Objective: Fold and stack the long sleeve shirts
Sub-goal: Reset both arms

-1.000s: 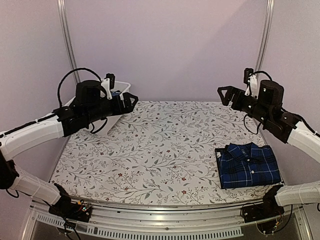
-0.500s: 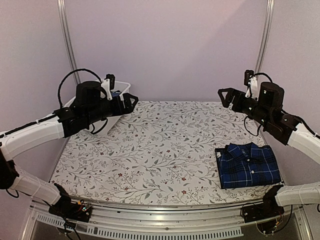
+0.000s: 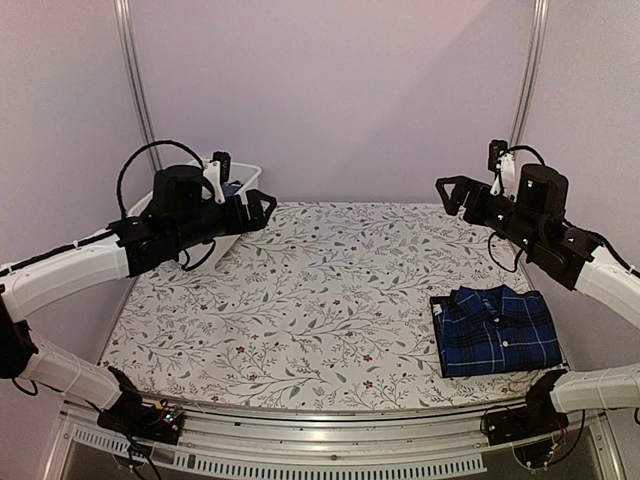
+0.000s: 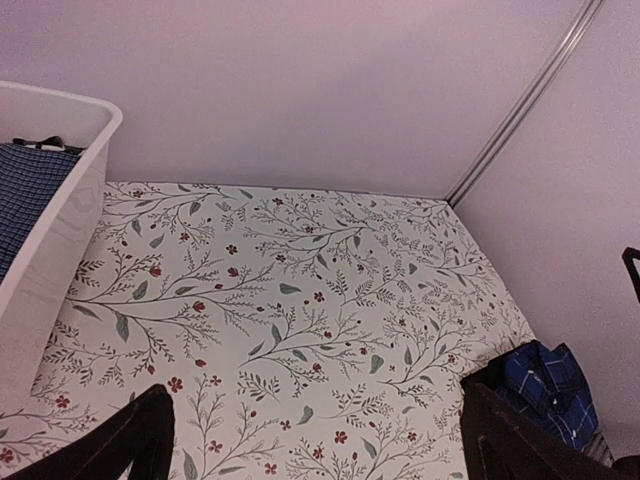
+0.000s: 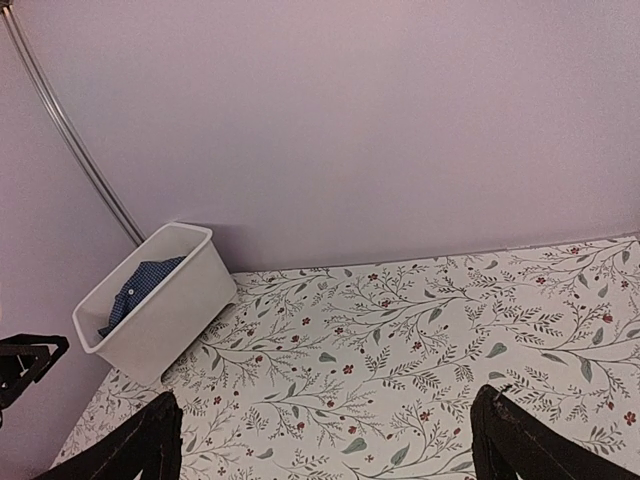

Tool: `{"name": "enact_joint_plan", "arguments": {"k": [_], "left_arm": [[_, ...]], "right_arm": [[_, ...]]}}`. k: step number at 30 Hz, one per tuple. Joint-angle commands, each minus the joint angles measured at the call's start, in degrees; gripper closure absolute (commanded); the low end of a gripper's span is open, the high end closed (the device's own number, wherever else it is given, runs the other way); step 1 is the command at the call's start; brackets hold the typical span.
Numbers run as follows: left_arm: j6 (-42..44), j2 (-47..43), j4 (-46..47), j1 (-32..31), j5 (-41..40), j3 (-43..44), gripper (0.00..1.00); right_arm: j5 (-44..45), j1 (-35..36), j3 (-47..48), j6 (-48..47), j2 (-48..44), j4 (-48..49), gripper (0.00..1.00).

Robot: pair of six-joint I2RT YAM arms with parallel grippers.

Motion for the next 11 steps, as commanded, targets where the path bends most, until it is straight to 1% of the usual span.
{"name": "enact_joint_plan", "arguments": {"k": [1,11], "left_arm": [[0.47,-1.54,1.39,0.69,-0.8,-0.98,0.0],[0.56,-1.71,1.37,0.68,-0.88,-1.18,0.0]], "right_arm": [[-0.35,0.39,-0.94,-0.35,-0.59,1.19,0.01],[-0.34,0.39,-1.11,-0.28,-0.48,1.19,0.01]]}}
